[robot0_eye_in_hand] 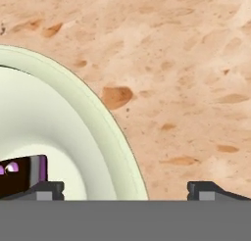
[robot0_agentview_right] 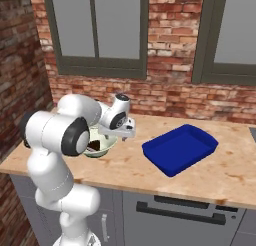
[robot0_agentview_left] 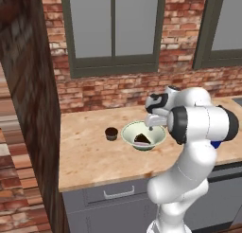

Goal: Place the bowl with cake and the cupcake onto the tray.

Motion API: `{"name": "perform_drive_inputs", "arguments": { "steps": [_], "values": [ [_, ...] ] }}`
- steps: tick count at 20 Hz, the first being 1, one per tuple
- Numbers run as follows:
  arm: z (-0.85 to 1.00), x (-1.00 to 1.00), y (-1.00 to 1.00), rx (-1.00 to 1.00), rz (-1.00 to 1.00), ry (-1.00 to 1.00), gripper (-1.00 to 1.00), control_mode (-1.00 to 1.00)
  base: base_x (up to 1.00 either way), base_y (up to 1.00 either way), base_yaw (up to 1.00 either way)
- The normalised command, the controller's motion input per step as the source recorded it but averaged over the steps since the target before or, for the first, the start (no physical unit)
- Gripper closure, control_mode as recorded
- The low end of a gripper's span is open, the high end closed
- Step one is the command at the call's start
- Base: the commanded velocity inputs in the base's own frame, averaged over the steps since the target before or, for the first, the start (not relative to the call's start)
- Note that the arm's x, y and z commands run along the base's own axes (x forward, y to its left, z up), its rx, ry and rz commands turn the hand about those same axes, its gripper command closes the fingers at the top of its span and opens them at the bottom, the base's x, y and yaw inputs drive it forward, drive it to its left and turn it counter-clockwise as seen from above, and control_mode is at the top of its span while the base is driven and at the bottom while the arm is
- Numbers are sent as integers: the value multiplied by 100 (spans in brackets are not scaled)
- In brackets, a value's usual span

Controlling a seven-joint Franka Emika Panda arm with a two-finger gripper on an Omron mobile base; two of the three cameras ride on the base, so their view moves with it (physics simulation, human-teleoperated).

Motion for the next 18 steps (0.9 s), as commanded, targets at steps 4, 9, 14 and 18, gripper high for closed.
{"name": "perform_drive_inputs", "arguments": {
  "steps": [4,9,14,18],
  "values": [
    [-4,0,0,0,3,0,100,-100,0,0,0],
    [2,0,-8,1,-2,0,100,-100,0,0,0],
    [42,2,-43,13,-20,1,100,-100,0,0,0],
    [47,-4,-31,16,-28,0,100,-100,0,0,0]
  ]
}}
